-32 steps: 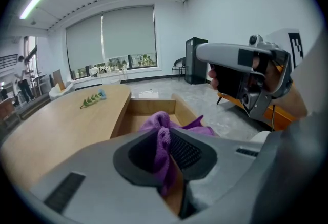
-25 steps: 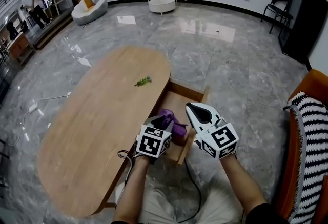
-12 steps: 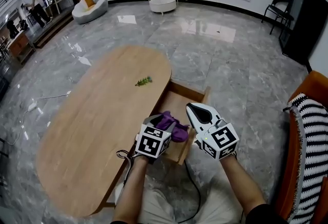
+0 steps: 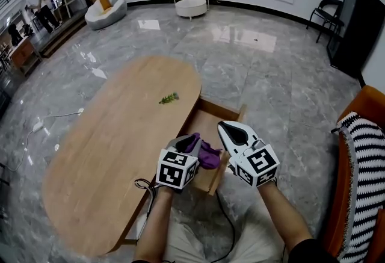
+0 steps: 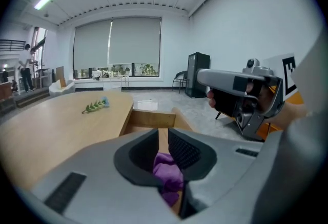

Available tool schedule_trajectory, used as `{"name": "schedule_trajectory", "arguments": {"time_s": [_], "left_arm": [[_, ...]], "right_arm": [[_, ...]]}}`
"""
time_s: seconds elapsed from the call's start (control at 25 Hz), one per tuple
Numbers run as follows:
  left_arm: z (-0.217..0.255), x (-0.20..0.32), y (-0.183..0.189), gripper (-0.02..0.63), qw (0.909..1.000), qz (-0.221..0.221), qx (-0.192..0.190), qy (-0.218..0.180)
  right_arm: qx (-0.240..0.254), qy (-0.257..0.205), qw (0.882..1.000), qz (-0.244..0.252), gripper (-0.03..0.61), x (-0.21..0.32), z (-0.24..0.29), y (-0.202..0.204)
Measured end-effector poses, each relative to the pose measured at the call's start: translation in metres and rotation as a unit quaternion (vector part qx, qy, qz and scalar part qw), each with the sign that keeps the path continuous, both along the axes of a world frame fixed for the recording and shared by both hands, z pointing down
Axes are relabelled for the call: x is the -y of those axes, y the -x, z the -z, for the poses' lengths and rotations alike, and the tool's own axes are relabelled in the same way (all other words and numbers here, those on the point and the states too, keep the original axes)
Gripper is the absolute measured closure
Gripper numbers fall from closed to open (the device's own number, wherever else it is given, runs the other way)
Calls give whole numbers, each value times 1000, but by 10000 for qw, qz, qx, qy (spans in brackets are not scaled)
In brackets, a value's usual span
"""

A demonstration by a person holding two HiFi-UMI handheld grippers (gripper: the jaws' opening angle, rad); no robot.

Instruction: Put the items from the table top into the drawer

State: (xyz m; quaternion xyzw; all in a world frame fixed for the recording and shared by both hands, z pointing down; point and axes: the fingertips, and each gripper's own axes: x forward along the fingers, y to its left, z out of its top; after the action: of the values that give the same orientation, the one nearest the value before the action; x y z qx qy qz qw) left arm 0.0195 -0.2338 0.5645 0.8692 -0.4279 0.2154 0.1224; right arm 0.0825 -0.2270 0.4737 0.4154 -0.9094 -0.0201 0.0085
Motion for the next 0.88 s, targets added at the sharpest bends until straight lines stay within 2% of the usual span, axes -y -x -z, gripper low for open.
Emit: {"name": "schedule_trajectory", "arguments": {"time_s": [0.16,0.6,0.88], "left_arm": [[10,1,5,605,9998,37,-199,4],[50,9,20,609,9978,100,-510,-410],[81,19,36,609,9920,286,-774,-953]], "right_arm": [[-7,-45,10000,-2,565,3,7,3],[3,-134,9999,40,565,13,22,18],[-55,-176,9998,103,565,22,29,33]]}}
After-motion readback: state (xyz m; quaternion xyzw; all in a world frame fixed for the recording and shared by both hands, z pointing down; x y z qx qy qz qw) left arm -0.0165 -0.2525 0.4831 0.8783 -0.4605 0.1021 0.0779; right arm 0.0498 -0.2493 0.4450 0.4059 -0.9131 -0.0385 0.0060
